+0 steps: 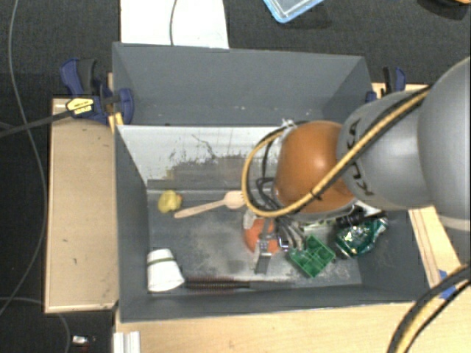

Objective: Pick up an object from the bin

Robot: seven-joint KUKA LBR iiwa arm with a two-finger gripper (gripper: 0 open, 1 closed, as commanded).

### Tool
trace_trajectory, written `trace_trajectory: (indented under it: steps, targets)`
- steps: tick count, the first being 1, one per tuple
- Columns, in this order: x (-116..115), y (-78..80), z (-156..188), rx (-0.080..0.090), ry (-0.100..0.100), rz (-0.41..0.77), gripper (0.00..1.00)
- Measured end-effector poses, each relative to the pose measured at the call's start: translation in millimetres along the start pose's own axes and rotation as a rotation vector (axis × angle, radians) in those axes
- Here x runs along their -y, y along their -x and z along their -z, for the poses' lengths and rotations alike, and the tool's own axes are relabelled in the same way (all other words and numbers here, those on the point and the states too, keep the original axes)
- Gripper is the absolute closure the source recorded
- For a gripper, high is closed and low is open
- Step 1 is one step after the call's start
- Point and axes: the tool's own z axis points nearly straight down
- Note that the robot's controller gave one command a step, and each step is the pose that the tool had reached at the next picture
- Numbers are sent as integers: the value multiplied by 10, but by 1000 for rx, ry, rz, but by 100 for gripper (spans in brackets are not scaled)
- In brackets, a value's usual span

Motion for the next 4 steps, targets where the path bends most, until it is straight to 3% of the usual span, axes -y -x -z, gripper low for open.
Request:
trace_trajectory:
  steps: [1, 2, 3, 4]
  targets:
    - [589, 150, -160, 5, 2, 76, 0]
    - [817, 524, -43, 3, 3, 85, 0]
    - [814, 309, -251, 11, 4, 193, 100]
    - [814, 310, -251, 11, 4, 191, 100]
